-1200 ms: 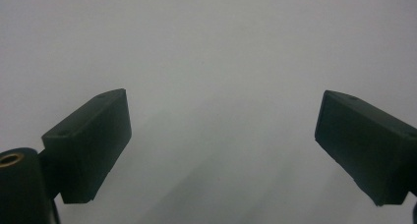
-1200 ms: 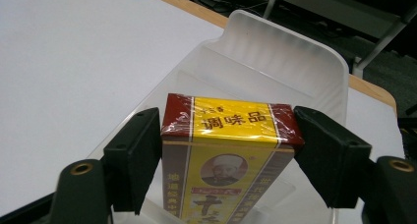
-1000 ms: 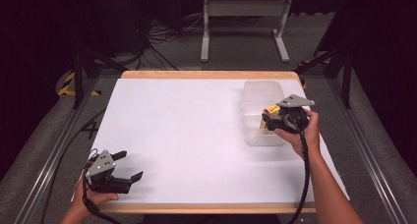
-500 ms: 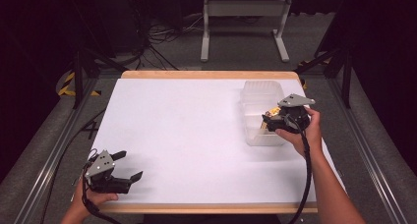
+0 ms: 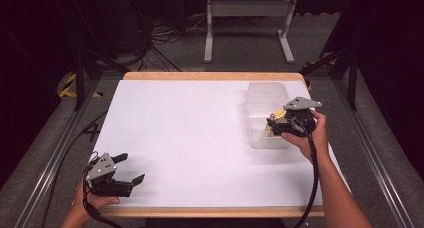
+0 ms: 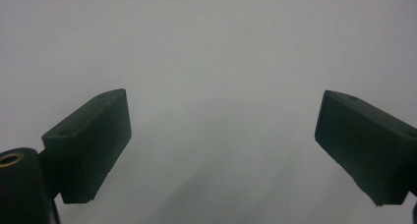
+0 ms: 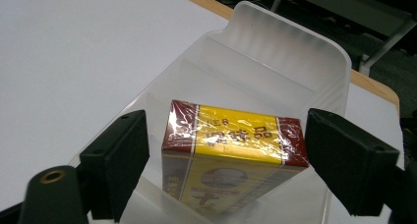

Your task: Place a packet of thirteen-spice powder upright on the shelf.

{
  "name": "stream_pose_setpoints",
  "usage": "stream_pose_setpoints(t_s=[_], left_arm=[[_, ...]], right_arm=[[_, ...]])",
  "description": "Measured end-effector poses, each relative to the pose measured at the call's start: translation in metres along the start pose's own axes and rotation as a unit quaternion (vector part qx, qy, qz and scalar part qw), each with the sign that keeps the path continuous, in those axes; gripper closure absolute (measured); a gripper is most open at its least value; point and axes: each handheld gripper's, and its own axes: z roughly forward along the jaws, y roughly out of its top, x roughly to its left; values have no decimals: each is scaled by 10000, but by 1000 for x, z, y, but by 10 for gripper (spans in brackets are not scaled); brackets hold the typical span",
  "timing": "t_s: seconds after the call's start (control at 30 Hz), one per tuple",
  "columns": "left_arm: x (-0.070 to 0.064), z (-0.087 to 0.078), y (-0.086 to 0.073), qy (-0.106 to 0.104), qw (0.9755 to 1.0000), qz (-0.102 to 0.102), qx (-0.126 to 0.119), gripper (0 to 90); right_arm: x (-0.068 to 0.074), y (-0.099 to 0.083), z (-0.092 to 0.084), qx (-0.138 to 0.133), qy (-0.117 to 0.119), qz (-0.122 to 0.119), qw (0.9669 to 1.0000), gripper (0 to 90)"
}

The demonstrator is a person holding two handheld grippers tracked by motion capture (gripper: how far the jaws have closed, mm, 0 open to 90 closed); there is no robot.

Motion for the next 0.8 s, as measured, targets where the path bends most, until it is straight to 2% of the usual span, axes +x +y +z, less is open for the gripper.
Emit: stream_pose_setpoints(t_s=[0.37, 0.57, 0.8], left_arm=[[0, -1, 1, 6, 10000, -33, -60, 77], [1, 0, 1, 85, 10000, 0, -27, 82], [1, 0, 1, 109, 9999, -18, -6, 82]], right_arm=[[2, -2, -5, 4, 65, -110, 9999, 179], [1, -6, -9, 97, 75, -232, 9997, 179], [-1, -6, -13, 50, 74, -210, 9997, 179]])
